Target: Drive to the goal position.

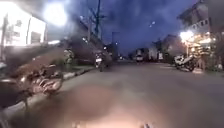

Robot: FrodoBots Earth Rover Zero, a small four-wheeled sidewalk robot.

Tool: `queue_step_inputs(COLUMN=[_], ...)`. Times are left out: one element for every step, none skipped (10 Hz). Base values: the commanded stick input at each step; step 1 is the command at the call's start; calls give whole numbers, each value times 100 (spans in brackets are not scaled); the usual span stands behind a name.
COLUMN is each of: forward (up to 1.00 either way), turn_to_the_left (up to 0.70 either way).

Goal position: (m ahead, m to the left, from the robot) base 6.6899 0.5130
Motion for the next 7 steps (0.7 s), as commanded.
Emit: queue_step_inputs(forward=[50, 50, 50, 50, 50, 50, 50], turn_to_the_left=[0, 0, 0, 0, 0, 0, 0])
